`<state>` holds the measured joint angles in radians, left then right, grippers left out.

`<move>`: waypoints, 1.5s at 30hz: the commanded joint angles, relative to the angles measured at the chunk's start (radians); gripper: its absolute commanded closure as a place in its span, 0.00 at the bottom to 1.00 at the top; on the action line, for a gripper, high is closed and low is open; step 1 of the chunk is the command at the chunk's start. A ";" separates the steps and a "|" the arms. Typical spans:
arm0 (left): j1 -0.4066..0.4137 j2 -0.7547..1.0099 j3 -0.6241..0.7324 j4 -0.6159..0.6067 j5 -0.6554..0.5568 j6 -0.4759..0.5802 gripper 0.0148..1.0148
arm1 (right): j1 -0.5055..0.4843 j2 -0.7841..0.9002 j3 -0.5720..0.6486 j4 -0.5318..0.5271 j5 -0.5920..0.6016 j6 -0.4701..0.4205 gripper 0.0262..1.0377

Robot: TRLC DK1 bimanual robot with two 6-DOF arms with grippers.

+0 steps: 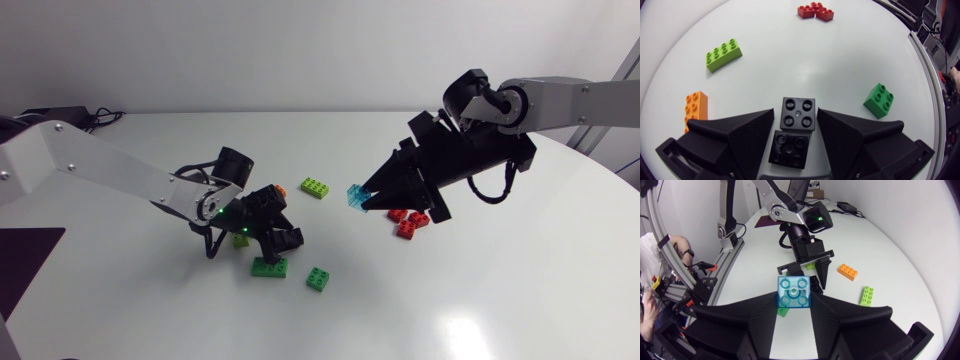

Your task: Separate the duplo bricks

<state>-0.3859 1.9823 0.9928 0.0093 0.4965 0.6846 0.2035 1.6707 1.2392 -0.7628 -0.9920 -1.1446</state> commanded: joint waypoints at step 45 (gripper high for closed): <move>0.078 -0.043 0.026 -0.095 -0.148 0.191 0.11 | -0.033 -0.003 -0.130 0.060 -0.022 -0.052 0.76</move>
<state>-0.2951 1.9049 1.0313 -0.0822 0.3595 0.8398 0.1810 1.6703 1.1343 -0.7044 -0.9993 -1.1687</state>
